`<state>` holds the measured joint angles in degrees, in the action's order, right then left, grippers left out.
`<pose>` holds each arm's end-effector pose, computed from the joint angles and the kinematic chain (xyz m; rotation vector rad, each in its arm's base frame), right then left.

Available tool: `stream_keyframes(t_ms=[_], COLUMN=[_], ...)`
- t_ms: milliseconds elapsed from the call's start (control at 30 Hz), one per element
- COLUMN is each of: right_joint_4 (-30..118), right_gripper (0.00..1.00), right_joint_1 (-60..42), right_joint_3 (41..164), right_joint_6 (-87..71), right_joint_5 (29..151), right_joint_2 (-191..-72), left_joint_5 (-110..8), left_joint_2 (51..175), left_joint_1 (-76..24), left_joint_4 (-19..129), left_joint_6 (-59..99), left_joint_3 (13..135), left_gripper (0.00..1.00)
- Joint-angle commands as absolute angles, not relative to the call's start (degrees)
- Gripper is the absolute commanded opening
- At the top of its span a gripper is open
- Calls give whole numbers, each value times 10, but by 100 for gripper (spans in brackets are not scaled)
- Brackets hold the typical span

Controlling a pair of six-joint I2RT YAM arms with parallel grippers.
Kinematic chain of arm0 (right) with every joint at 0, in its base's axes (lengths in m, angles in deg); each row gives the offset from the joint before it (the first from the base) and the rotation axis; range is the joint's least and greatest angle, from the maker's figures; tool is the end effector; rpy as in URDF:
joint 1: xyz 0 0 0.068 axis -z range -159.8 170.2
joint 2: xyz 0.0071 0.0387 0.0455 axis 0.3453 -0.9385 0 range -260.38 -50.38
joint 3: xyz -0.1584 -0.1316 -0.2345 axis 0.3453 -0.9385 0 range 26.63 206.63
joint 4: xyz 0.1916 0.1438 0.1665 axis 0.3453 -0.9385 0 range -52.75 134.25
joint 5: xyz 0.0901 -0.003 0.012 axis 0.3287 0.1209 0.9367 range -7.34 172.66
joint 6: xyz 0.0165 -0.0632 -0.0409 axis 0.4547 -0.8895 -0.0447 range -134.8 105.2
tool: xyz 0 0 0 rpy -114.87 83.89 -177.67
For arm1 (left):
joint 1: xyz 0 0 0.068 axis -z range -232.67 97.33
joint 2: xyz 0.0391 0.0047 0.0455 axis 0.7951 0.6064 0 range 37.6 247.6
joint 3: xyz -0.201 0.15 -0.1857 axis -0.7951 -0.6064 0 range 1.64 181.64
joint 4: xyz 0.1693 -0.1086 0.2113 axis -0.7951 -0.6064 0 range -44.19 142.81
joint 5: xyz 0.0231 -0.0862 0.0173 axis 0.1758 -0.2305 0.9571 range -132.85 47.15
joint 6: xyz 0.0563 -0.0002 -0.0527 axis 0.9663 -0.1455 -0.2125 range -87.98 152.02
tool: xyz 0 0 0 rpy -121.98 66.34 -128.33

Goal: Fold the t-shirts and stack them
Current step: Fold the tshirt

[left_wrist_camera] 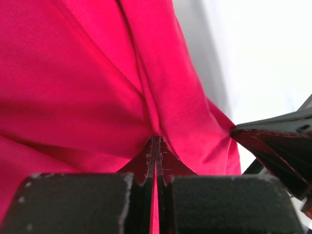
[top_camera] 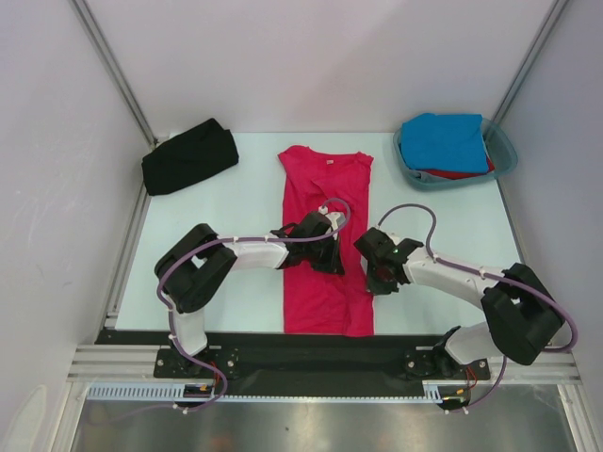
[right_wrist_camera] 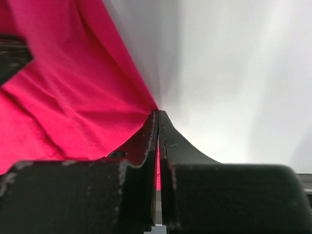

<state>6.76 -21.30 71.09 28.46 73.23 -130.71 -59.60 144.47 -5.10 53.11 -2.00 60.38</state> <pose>0.2081 0.1697 0.1669 0.0772 2.8144 0.1059 0.2760 -0.3300 0.1371 0.4544 2.5719 -0.9475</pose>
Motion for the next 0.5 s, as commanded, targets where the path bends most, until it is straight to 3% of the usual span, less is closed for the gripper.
stream_keyframes(t_ms=[0,467], right_joint_4=[47,32], right_gripper=[0,0], right_joint_1=[-210,-210], right_joint_3=[697,690], right_joint_6=[310,342], right_joint_5=[710,666], right_joint_2=[-1317,-1350], left_joint_5=[-601,-578], left_joint_2=[1438,1422], left_joint_1=[-56,-67], left_joint_4=[533,516], left_joint_6=[-14,-2], left_joint_3=[625,616], left_gripper=[0,0])
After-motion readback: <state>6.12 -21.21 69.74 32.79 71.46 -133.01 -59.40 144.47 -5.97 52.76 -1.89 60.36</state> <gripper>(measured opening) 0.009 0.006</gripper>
